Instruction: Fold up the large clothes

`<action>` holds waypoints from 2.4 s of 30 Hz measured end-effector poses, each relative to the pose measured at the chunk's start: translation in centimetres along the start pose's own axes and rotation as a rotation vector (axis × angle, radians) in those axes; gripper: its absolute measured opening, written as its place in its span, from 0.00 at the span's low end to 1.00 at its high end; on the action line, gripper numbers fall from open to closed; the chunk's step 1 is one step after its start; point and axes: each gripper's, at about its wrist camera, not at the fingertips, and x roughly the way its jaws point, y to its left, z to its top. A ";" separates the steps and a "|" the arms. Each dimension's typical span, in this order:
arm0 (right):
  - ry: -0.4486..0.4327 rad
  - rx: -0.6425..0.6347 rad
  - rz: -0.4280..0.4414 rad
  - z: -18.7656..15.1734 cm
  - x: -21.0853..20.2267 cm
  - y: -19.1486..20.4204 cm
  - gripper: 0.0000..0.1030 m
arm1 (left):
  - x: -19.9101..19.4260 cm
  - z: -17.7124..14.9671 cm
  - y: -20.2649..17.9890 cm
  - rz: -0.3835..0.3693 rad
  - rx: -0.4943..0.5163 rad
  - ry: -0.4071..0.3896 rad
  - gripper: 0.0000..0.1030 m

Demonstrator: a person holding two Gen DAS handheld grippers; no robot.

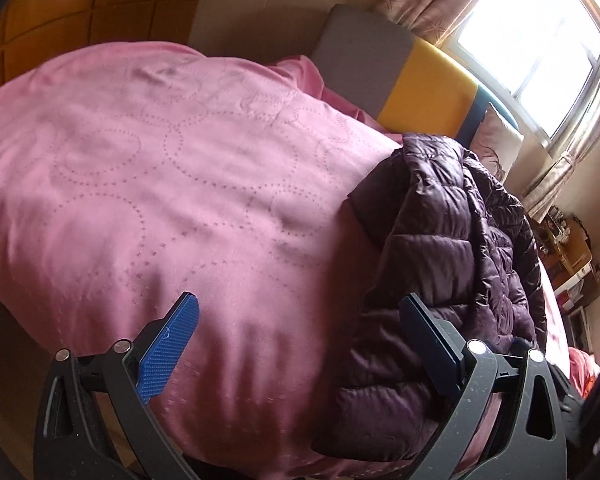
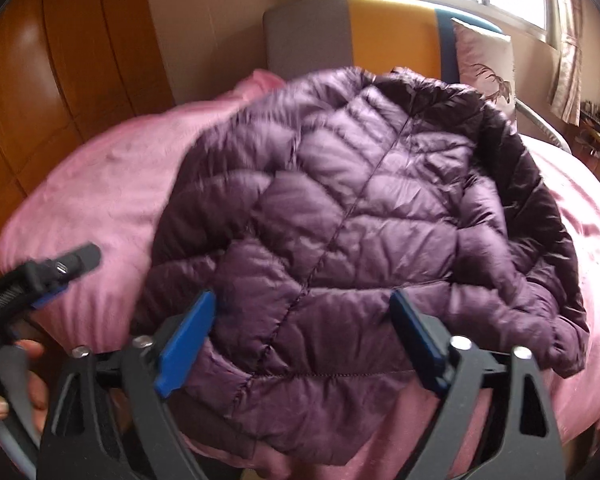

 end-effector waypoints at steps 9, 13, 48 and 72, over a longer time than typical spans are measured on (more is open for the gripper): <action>-0.090 -0.077 -0.031 0.8 -3.5 -3.4 0.11 | 3.7 -1.4 -3.5 -0.191 0.127 0.178 0.73; -0.203 -0.021 -0.184 3.0 -7.2 -9.2 0.11 | 5.0 -1.8 -5.0 -0.242 0.172 0.220 0.44; -0.015 0.535 -0.161 4.8 -3.4 -33.6 0.82 | 8.1 17.4 0.0 -0.331 0.102 -0.007 0.88; 0.178 0.260 0.181 3.9 6.3 -17.3 0.11 | 8.7 7.7 2.0 -0.463 0.071 0.260 0.04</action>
